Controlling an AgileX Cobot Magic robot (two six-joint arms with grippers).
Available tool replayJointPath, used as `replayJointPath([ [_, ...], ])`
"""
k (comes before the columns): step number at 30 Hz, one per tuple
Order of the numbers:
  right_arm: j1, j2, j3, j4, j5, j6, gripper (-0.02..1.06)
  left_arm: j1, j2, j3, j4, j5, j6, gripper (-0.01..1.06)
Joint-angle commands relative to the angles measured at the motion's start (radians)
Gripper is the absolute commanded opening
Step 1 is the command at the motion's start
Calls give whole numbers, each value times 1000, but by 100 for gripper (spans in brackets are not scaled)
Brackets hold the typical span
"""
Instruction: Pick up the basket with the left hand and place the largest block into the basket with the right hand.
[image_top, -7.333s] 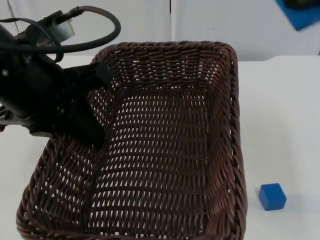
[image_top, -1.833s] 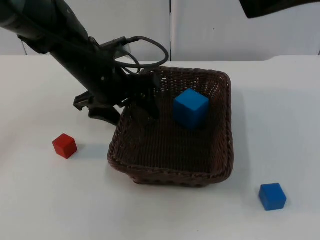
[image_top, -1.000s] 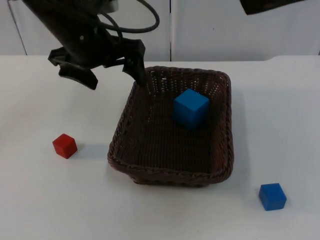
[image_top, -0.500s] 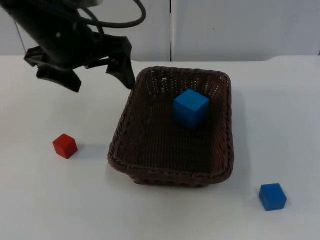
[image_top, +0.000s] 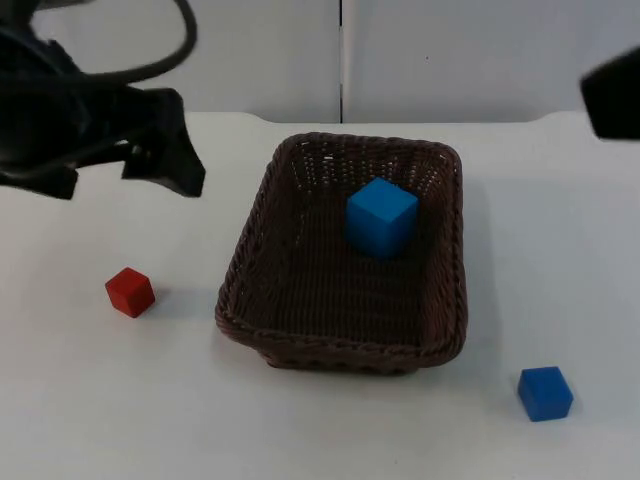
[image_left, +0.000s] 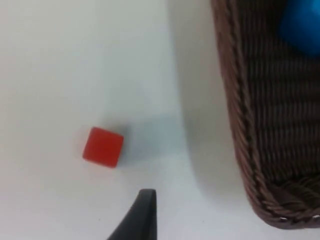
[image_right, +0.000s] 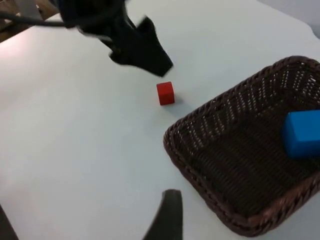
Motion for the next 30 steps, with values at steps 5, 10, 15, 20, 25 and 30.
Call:
replayJointPath([
  [5, 7, -122, 77, 4, -17, 3, 74, -3, -199, 81, -1, -24, -7, 96],
  [10, 7, -220, 116, 9, -8, 3, 74, -3, -357, 88, 16, 28, 18, 96],
  [15, 7, -289, 128, 9, 34, 3, 74, -3, -478, 90, 51, 71, 18, 96],
  [20, 7, -344, 128, 9, 98, 3, 74, -3, -589, 90, 103, 145, 18, 96],
  [25, 7, -392, 128, 6, 154, 3, 74, -3, -674, 90, 109, 189, 18, 96],
  [30, 7, -431, 146, 1, 188, 1, 74, -3, -740, 99, 121, 225, 18, 96],
])
